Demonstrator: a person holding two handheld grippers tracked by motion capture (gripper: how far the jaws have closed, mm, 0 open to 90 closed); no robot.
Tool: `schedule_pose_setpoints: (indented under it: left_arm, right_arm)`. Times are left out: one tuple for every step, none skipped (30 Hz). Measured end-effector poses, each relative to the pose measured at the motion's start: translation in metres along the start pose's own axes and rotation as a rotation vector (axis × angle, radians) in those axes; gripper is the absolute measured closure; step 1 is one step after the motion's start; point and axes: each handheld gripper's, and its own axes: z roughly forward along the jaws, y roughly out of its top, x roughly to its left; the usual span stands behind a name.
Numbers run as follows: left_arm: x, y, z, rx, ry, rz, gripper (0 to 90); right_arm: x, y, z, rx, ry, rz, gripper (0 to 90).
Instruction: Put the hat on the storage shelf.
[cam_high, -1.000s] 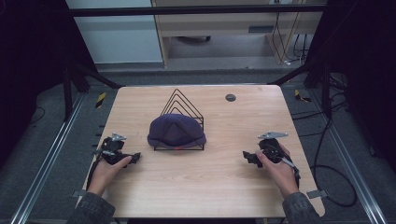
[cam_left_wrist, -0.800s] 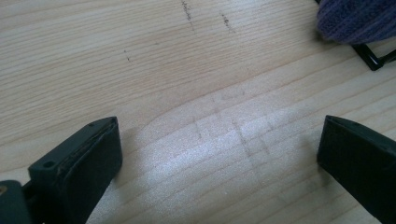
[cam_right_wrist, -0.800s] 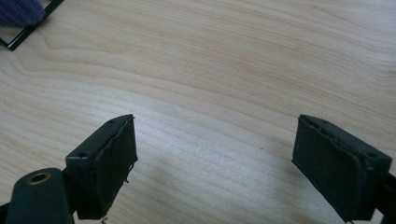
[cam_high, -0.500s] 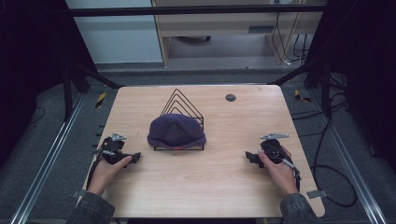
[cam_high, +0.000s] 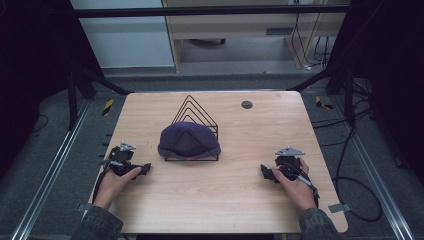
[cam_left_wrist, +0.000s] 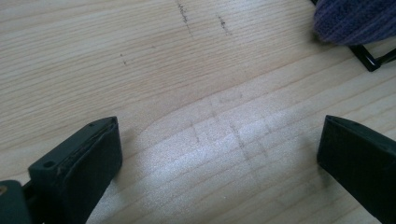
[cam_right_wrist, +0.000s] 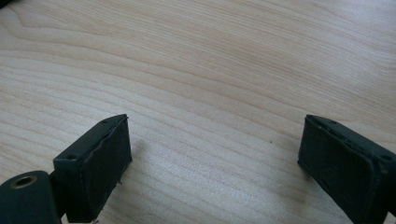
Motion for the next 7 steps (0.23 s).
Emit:
schedule_pose_setpoints:
  left_arm:
    - [-0.0002, -0.0001, -0.0002, 0.001, -0.001, 0.002, 0.0]
    - [-0.0004, -0.0003, -0.0002, 0.0, -0.002, 0.002, 0.0]
    - [-0.0004, -0.0005, -0.0006, 0.003, -0.004, 0.006, 0.0]
    - [-0.0006, -0.0007, -0.0009, 0.004, -0.005, 0.008, 0.0]
    - [-0.0008, -0.0008, -0.001, 0.004, -0.005, 0.008, 0.0]
    - [-0.0007, -0.0007, -0.001, 0.005, -0.005, 0.007, 0.0]
    - [-0.0006, -0.0005, -0.0009, 0.006, -0.006, 0.009, 0.0]
  right_arm:
    - [0.0009, -0.0006, -0.0007, 0.001, -0.001, 0.001, 9.4]
    - [0.0015, -0.0009, -0.0011, 0.002, -0.001, 0.002, 9.4]
    - [0.0018, -0.001, -0.0014, 0.003, 0.0, 0.003, 9.4]
    - [0.0018, -0.001, -0.0014, 0.003, 0.0, 0.002, 9.4]
    - [0.0019, -0.001, -0.0015, 0.002, 0.002, 0.004, 9.4]
    - [0.0018, -0.001, -0.0015, 0.003, 0.001, 0.002, 9.4]
    - [0.0019, -0.001, -0.0015, 0.002, 0.002, 0.004, 9.4]
